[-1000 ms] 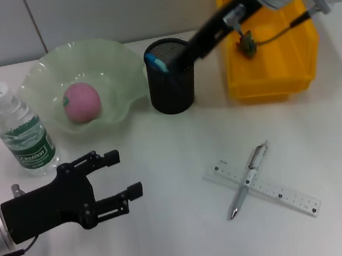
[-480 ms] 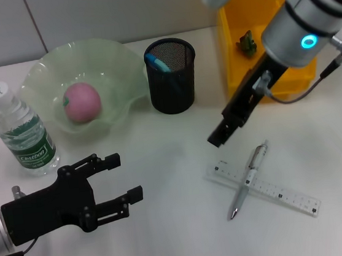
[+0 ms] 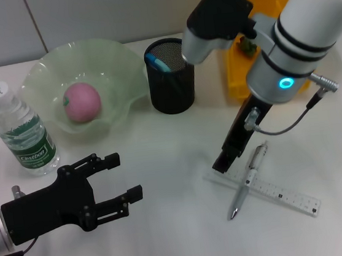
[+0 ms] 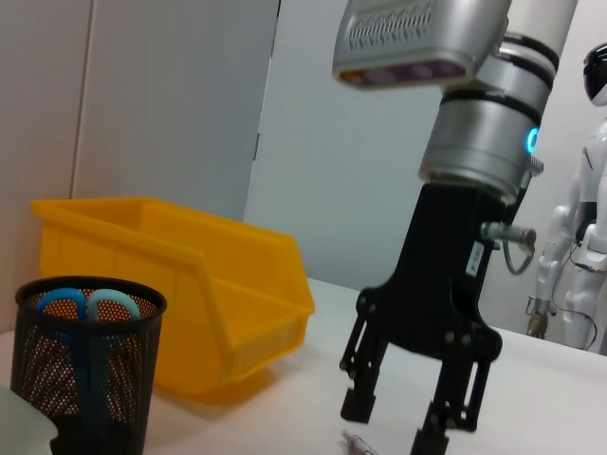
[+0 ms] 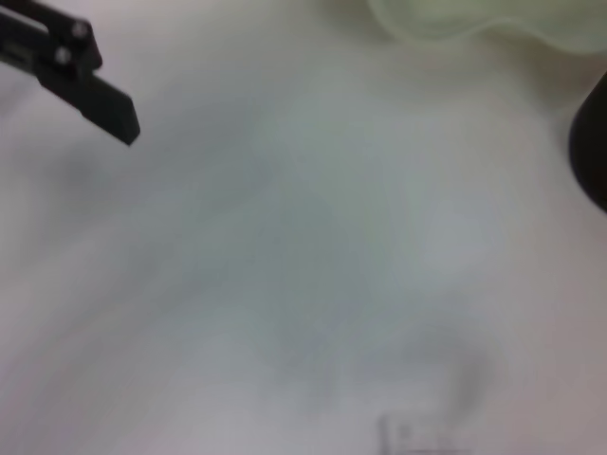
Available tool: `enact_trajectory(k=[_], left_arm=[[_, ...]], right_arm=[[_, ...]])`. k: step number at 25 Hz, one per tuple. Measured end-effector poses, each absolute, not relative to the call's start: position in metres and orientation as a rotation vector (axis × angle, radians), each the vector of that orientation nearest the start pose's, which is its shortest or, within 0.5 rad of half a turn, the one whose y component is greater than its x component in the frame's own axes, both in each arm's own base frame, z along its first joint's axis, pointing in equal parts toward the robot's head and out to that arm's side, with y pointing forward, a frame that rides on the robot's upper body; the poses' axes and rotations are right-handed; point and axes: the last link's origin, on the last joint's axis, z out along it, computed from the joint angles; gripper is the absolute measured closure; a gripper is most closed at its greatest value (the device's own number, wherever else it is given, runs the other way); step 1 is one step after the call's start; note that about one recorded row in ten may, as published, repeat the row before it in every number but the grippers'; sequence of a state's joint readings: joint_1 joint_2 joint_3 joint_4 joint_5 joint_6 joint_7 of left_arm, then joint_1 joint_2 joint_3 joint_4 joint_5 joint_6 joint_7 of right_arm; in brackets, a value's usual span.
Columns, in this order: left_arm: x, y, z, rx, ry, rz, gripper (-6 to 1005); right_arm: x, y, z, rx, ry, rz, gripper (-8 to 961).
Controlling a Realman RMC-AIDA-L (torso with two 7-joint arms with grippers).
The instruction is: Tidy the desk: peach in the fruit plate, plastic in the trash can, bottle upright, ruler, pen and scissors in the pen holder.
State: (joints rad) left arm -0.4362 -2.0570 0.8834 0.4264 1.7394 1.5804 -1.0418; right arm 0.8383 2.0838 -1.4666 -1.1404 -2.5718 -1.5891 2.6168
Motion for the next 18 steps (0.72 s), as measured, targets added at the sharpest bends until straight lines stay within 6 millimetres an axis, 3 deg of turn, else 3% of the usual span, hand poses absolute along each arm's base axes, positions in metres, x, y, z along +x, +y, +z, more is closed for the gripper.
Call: enact_trajectory(k=[4, 18], left_arm=[[-0.278, 0.283, -0.033, -2.734, -0.462, -0.887, 185], [-0.279, 0.283, -0.031, -2.736, -0.452, -0.880, 185]], right_arm=[[0.142, 0.365, -0.049, -2.705, 0.854, -0.708, 262], [0.152, 0.364, -0.063, -2.682, 0.857, -0.729, 263]])
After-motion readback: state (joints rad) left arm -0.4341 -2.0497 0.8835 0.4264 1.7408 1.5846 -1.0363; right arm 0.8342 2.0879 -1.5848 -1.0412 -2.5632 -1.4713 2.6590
